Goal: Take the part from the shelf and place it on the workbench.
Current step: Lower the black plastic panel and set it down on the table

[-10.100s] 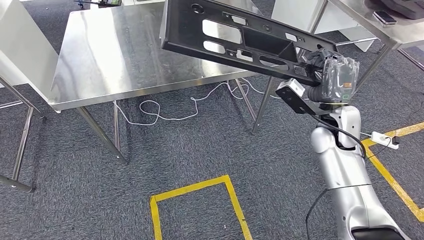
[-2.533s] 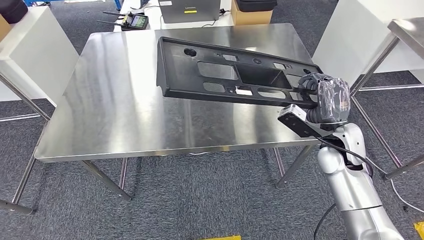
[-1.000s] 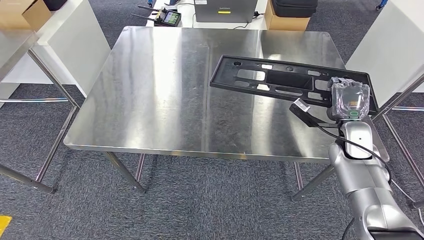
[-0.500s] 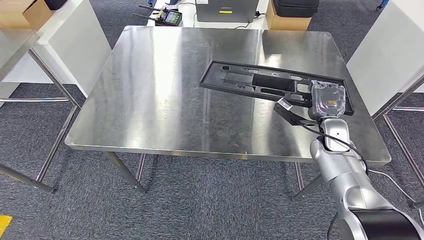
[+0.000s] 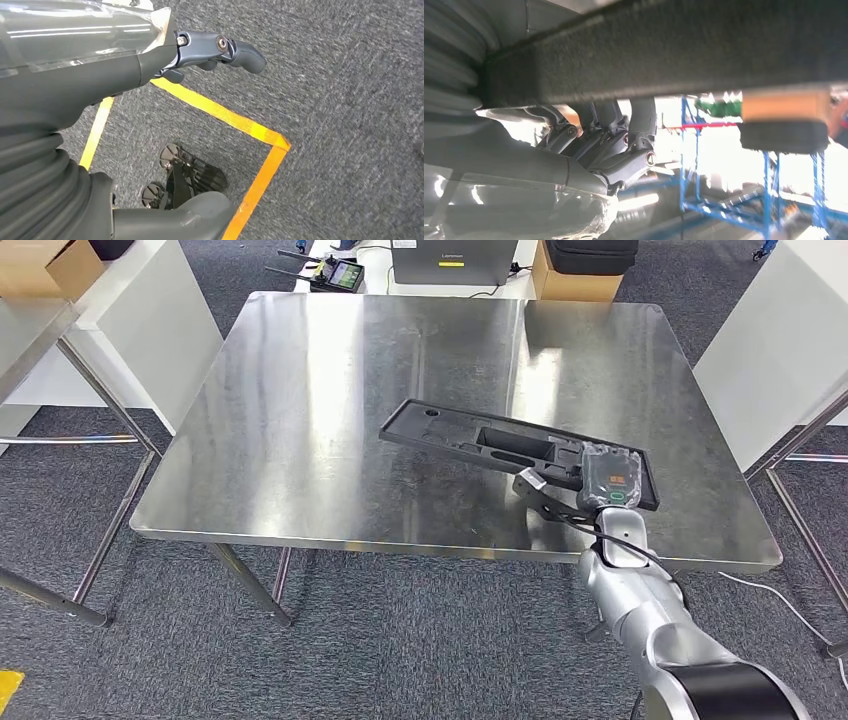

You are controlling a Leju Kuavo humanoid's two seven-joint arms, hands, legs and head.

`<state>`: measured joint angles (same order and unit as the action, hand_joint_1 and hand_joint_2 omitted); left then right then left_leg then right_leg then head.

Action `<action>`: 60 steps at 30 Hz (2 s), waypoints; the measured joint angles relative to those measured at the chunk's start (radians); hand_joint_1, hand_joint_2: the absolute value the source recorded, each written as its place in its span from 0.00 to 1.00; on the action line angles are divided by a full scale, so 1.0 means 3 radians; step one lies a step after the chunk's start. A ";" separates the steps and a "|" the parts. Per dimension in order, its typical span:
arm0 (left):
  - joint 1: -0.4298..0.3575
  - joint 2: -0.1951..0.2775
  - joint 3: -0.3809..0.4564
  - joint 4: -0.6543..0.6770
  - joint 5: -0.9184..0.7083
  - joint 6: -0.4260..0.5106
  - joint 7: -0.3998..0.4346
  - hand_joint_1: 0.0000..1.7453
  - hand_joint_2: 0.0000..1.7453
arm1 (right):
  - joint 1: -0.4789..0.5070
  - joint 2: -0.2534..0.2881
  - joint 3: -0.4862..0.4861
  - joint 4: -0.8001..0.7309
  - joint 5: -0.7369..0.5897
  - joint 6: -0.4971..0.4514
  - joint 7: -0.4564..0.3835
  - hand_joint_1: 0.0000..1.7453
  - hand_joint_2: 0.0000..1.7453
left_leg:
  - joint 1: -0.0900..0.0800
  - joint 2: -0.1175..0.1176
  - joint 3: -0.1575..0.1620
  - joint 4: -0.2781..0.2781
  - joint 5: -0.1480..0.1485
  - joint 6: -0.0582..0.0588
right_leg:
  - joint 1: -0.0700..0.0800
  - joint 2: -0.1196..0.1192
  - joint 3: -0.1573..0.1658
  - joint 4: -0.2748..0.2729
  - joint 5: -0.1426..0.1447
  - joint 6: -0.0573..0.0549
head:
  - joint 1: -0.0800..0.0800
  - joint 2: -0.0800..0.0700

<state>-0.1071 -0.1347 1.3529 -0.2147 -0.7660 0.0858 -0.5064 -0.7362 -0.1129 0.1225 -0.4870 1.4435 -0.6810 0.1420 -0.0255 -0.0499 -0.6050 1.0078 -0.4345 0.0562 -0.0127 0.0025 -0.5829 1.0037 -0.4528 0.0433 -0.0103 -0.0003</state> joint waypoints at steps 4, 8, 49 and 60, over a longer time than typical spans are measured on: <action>0.0004 0.0010 -0.0002 -0.0009 -0.0004 -0.0030 0.0018 0.00 1.00 | 0.0187 0.0068 -0.0153 0.0030 0.0072 -0.0001 0.0054 1.00 1.00 | 0.0000 0.0000 -0.0001 0.0000 0.0000 0.0000 | 0.0000 0.0000 0.0000 0.0000 0.0000 0.0000 | 0.0000 0.0000; 0.0006 0.0027 -0.0002 -0.0026 -0.0010 -0.0033 0.0069 0.00 1.00 | 0.0301 0.0110 -0.0301 0.0032 0.0136 -0.0055 0.0060 1.00 1.00 | 0.0000 0.0001 0.0002 0.0000 -0.0001 0.0000 | 0.0000 0.0000 0.0002 -0.0002 0.0000 0.0000 | 0.0000 0.0000; 0.0014 0.0057 -0.0047 -0.0059 -0.0113 -0.0089 0.0345 0.00 0.00 | 0.0474 0.0167 -0.0996 -0.0138 0.0235 -0.0044 -0.0428 0.00 0.00 | 0.0001 0.0003 0.0039 -0.0001 -0.0004 0.0002 | -0.0002 0.0001 0.0042 -0.0013 -0.0001 -0.0001 | 0.0001 0.0000; 0.0016 0.0057 -0.0049 -0.0059 -0.0117 -0.0114 0.0341 0.00 0.00 | 0.0222 0.0208 -0.0997 -0.0181 -0.0399 0.0331 -0.0800 0.00 0.00 | 0.0000 0.0023 0.0038 0.0000 -0.0002 0.0004 | -0.0001 0.0014 0.0038 -0.0012 0.0009 -0.0008 | 0.0001 0.0000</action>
<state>-0.1024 -0.1175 1.3382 -0.2325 -0.8012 0.0516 -0.4040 -0.6694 -0.0505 -0.1765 -0.5414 1.3238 -0.5817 -0.0979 -0.0255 -0.0429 -0.5937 1.0077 -0.4349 0.0573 -0.0131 0.0066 -0.5714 1.0001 -0.4502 0.0408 -0.0101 -0.0004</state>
